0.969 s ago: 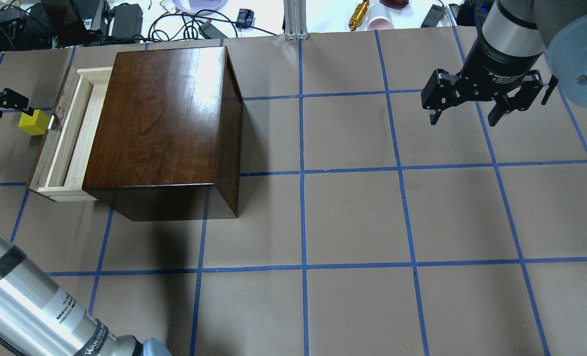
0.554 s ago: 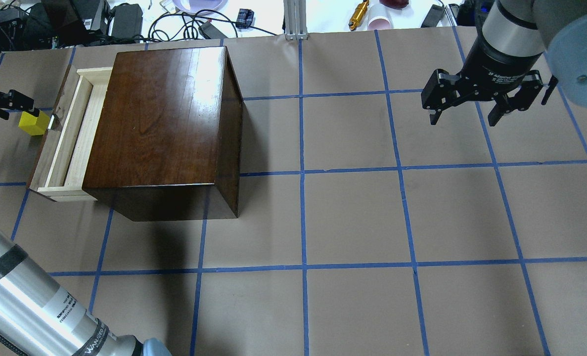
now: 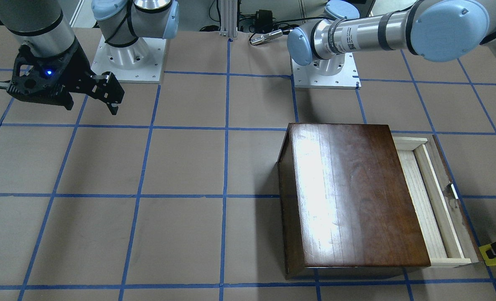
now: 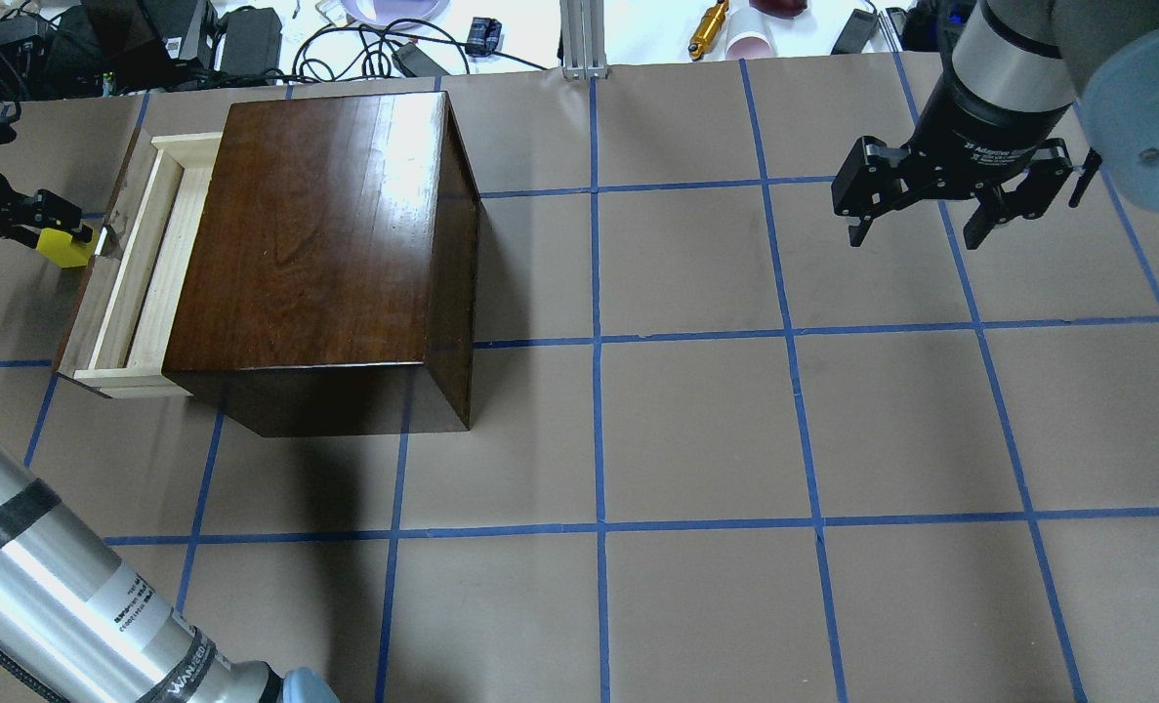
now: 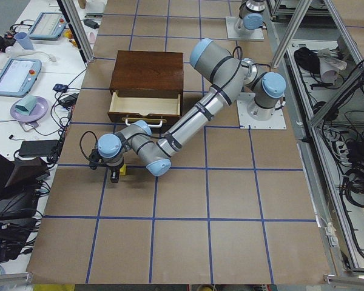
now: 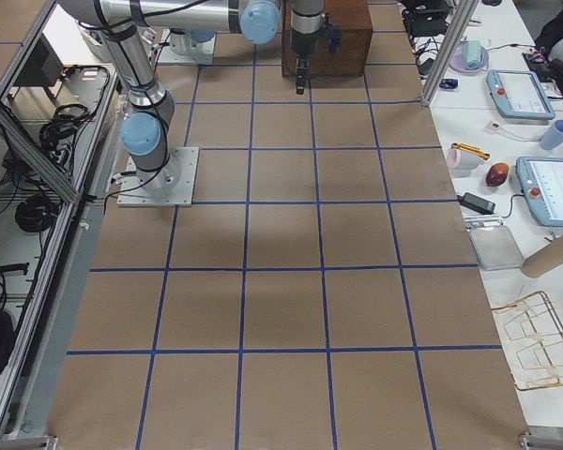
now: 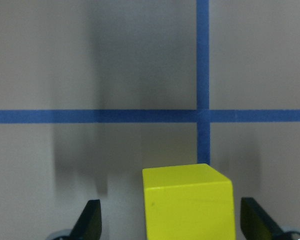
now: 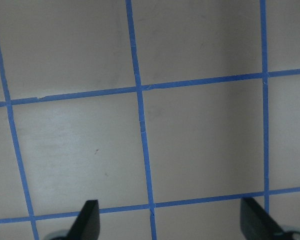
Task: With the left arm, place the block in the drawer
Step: 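Lower the left gripper and grasp the yellow cube, then lift the yellow cube and carry it over the open drawer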
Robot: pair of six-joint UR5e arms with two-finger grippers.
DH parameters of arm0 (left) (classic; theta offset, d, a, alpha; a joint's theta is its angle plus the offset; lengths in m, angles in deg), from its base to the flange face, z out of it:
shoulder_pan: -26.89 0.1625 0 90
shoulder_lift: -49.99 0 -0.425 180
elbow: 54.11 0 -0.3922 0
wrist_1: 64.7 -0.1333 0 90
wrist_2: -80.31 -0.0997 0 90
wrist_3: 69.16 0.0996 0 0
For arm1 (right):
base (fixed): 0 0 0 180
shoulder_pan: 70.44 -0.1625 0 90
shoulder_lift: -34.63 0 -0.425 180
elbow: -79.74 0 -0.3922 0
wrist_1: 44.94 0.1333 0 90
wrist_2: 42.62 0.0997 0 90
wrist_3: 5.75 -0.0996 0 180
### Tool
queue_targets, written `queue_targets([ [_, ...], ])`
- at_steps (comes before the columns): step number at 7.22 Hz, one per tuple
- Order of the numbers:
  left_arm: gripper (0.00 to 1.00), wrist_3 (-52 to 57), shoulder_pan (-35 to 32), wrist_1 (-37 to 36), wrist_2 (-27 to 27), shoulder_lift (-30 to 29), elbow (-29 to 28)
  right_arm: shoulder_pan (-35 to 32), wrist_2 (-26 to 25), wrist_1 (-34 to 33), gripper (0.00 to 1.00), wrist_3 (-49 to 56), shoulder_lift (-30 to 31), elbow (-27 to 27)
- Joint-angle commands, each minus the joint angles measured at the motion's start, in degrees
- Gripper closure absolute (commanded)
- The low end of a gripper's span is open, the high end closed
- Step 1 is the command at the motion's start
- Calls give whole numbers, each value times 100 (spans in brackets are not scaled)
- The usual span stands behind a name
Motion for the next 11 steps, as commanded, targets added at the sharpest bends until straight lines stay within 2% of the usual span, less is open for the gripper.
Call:
queue_targets([
  [1,100,49,-18,-15,-18,1,-18,0,0,0,0,0,0,0],
  [4,100,58,-140,413,-9,333,-211,0,0,0,0,0,0,0],
  [7,100,-134,-438,1774,-97,1369,-203,0,0,0,0,0,0,0],
  [9,100,-730,-711,2565,-97,1984,-159,0,0,0,0,0,0,0],
  [11,100,-899,-939,2963,-44,2407,-10,0,0,0,0,0,0,0],
])
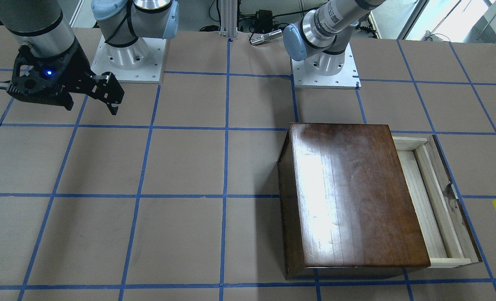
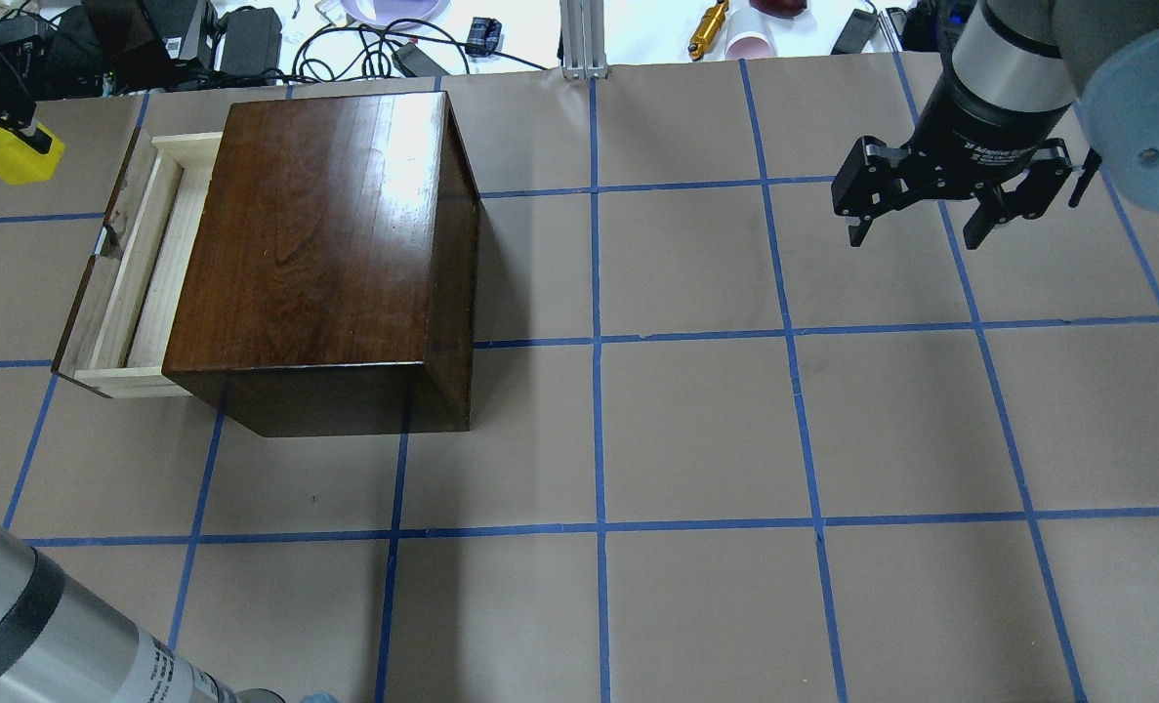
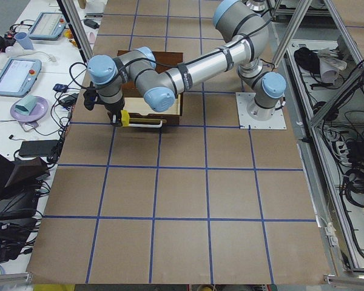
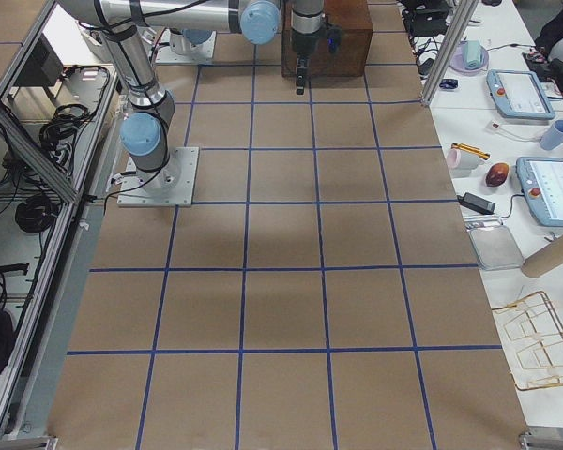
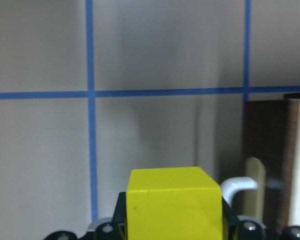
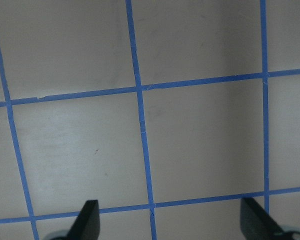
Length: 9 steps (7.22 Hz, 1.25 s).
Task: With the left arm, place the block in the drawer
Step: 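Lift the yellow cube and carry it over the open drawer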
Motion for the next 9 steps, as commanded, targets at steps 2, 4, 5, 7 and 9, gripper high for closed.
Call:
queue_targets([
  [2,100,-593,-504,124,40,459,663,0,0,0,0,0,0,0],
  [4,100,-517,-690,-342,22,503,1121,0,0,0,0,0,0,9],
  [5,100,-481,-690,-360,22,486,1323,0,0,0,0,0,0,9],
  [7,100,-446,-682,-771,31,460,1684,0,0,0,0,0,0,0],
  [9,100,-446,-682,-923,40,433,1878,0,0,0,0,0,0,0],
])
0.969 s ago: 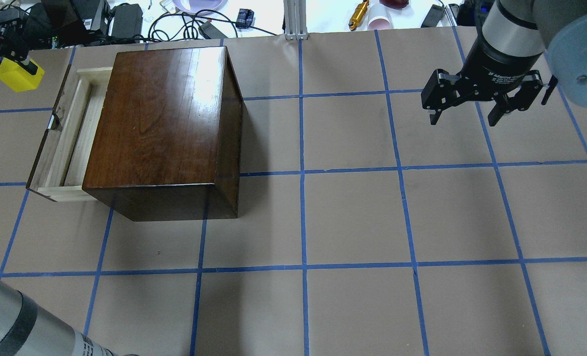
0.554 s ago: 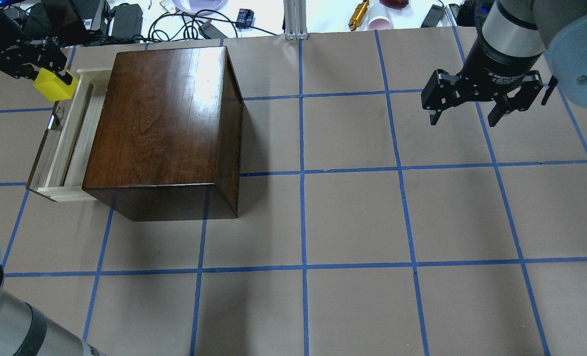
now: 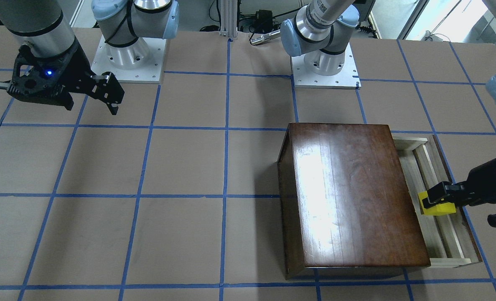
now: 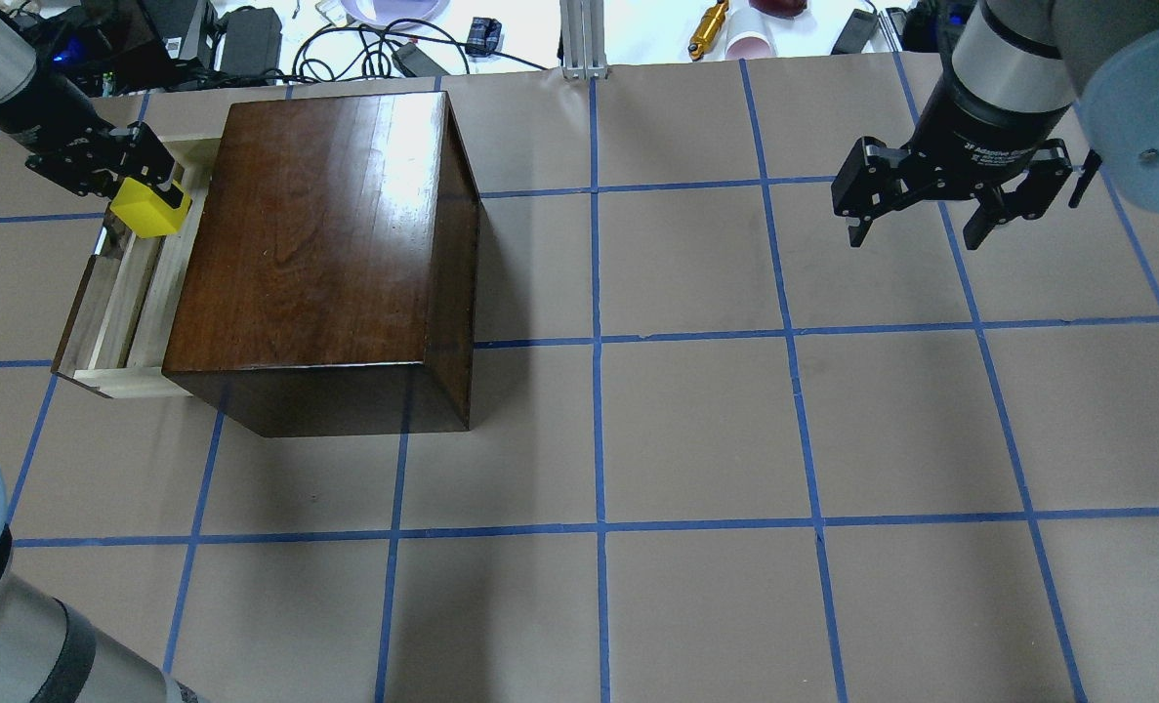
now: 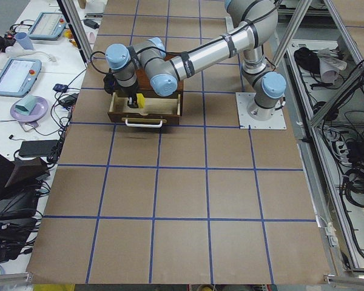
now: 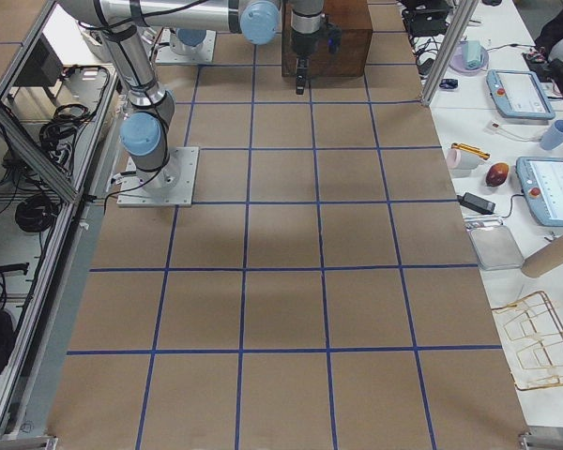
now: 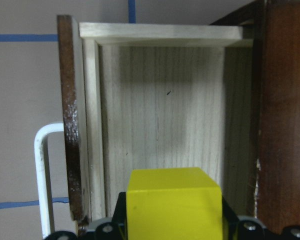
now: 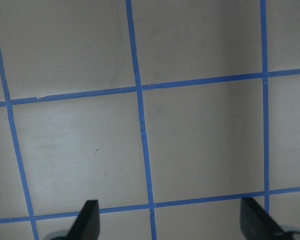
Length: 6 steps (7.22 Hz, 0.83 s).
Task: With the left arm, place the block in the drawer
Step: 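Lift the yellow cube and carry it over the open drawer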
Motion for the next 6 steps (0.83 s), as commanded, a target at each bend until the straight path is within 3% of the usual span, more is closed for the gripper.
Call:
queue_targets([
  [1,100,4,1,-93,8,-12,185,0,0,0,0,0,0,8],
  [3,100,-5,10,-93,26,-12,290,0,0,0,0,0,0,-1],
  [5,35,-14,10,-75,8,-4,299,0,0,0,0,0,0,-1],
  [6,12,-14,19,-49,-9,5,291,0,0,0,0,0,0,8],
])
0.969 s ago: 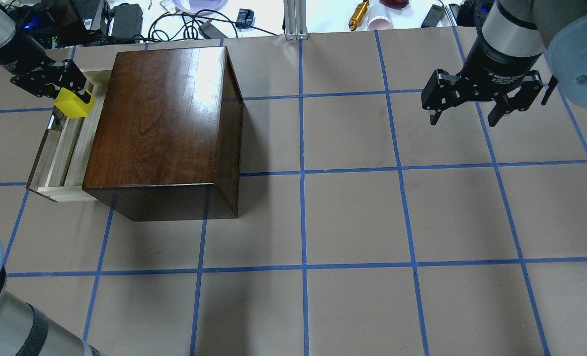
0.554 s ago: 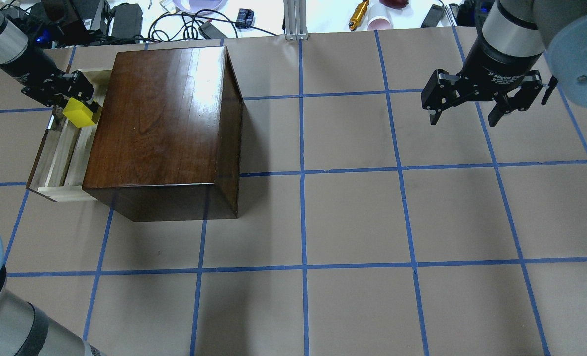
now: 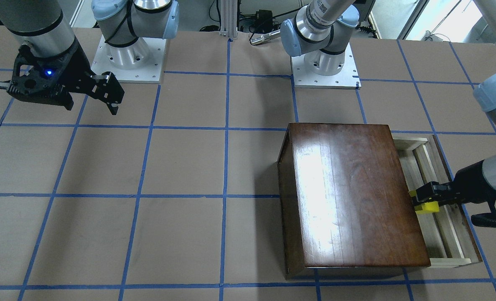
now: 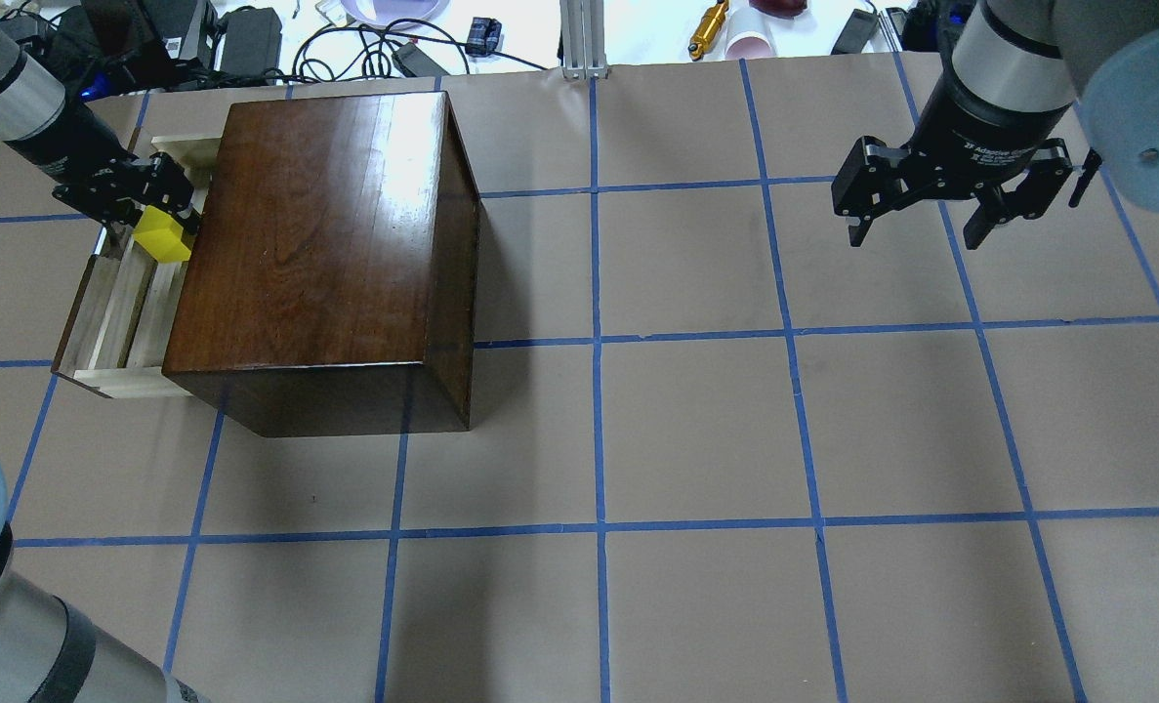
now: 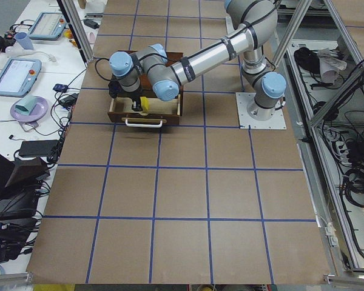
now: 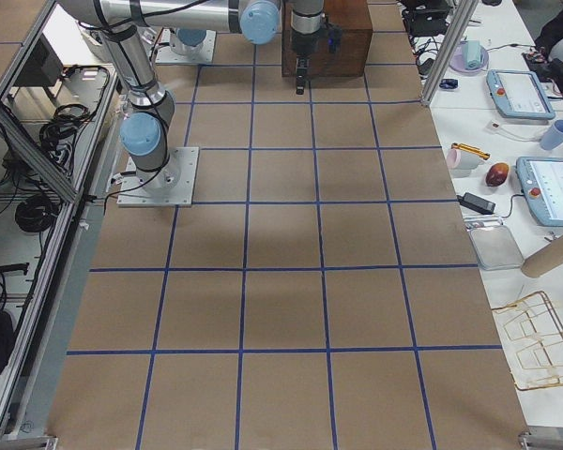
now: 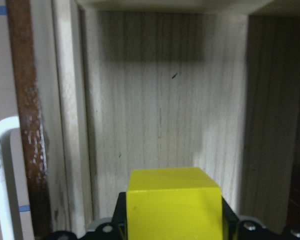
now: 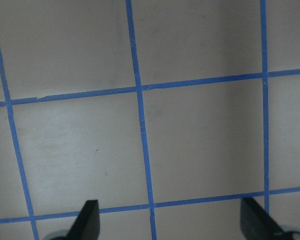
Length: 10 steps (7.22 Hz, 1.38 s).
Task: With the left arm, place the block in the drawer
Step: 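Lift the yellow cube and carry it over the open drawer, then lower the cube into the drawer and open the left gripper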
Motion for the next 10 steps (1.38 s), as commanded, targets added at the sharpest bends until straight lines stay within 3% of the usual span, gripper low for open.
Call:
queue_targets([
  [1,0,-3,6,59,-44,24,-10,0,0,0,0,0,0,-2],
  [4,0,-21,33,85,-62,103,-98,0,0,0,0,0,0,7],
  [7,0,-362,-107,384,-466,568,-255,0,0,0,0,0,0,-2],
  [10,0,-582,-799,613,-501,1034,-274,0,0,0,0,0,0,7],
])
